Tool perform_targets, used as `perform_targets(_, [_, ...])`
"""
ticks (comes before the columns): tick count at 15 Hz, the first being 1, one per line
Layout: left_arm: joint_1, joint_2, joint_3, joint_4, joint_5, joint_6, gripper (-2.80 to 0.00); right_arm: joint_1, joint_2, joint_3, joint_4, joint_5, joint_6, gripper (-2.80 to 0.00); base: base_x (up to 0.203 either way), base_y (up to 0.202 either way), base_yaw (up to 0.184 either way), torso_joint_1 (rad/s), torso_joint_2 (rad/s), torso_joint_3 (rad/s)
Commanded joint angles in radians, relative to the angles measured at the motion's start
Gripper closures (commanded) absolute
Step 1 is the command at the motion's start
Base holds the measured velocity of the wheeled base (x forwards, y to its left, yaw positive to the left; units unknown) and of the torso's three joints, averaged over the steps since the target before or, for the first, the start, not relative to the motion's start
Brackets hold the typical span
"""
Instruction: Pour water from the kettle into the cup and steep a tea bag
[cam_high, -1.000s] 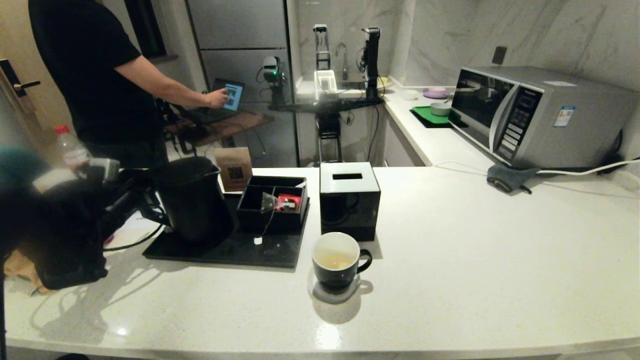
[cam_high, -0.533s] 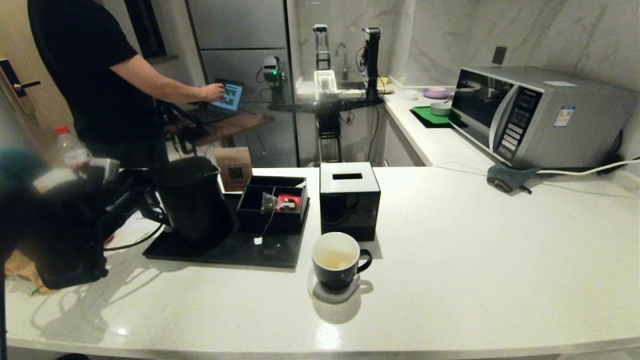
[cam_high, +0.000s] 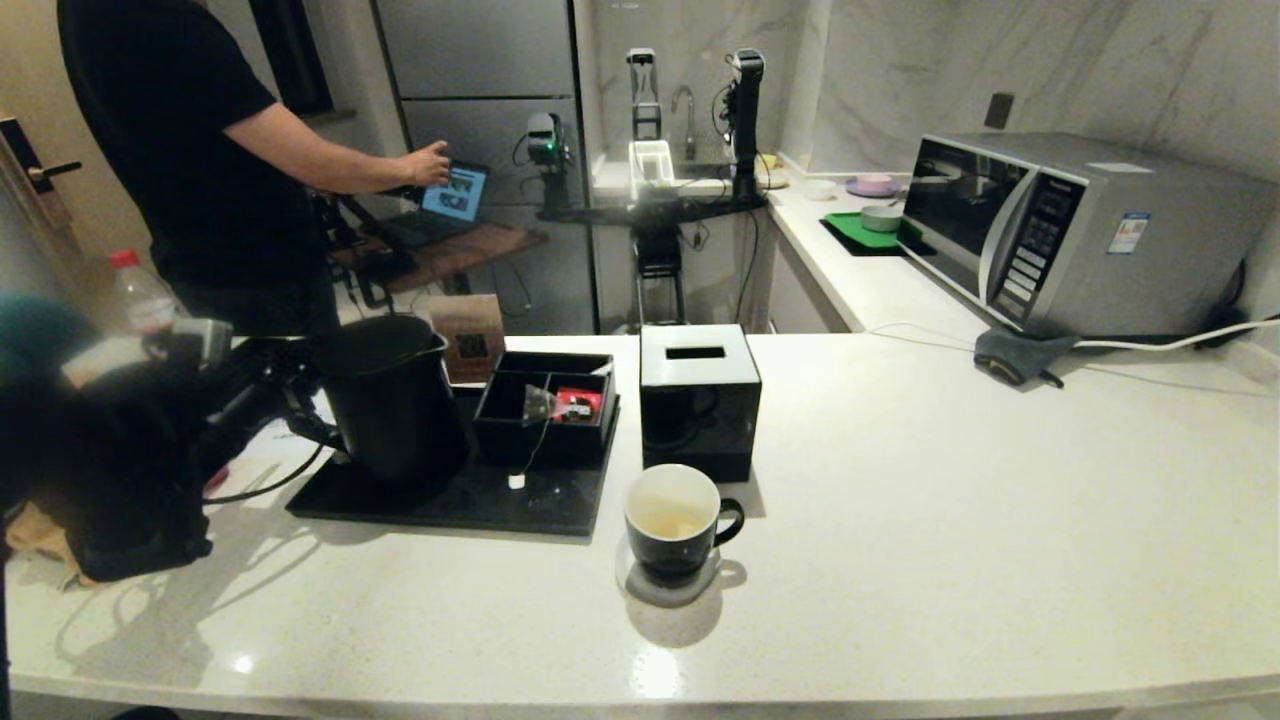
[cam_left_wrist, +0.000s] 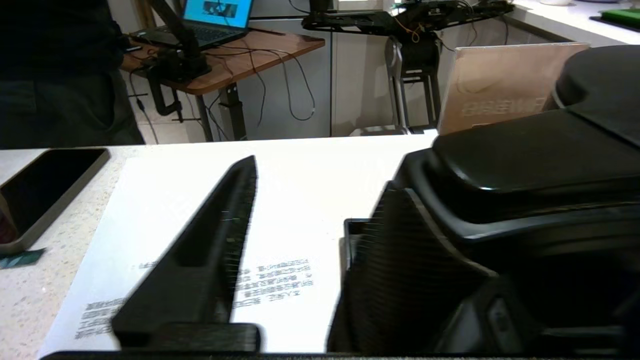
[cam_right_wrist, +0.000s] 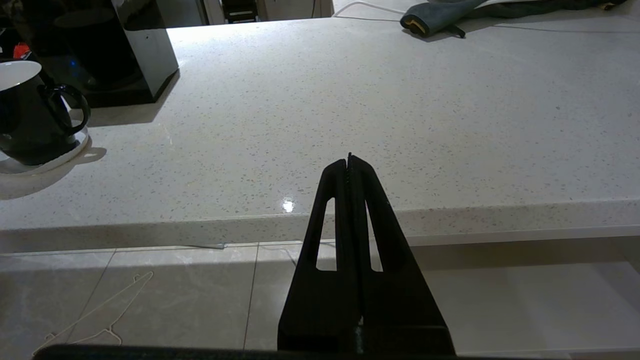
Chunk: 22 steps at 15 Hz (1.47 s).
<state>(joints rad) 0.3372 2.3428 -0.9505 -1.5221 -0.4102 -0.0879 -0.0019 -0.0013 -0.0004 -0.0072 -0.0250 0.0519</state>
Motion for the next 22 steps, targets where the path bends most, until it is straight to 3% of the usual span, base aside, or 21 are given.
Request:
perform_targets(1, [0.0, -0.003, 0.002, -0.029, -0.004, 0.0, -2.8, 0.0, 0.001, 0.0, 0.0, 0.0, 0.0, 0.0, 0.0, 0.0, 0.0, 0.0, 0.0, 0.0])
perform_targets(22, [0.071, -0.157, 0.216, -0.026, -0.059, -0.002, -2.8, 0.0, 0.001, -0.001, 0.0, 0.0, 0.0, 0.0, 0.0, 0.0, 0.0, 0.0, 0.0, 0.0])
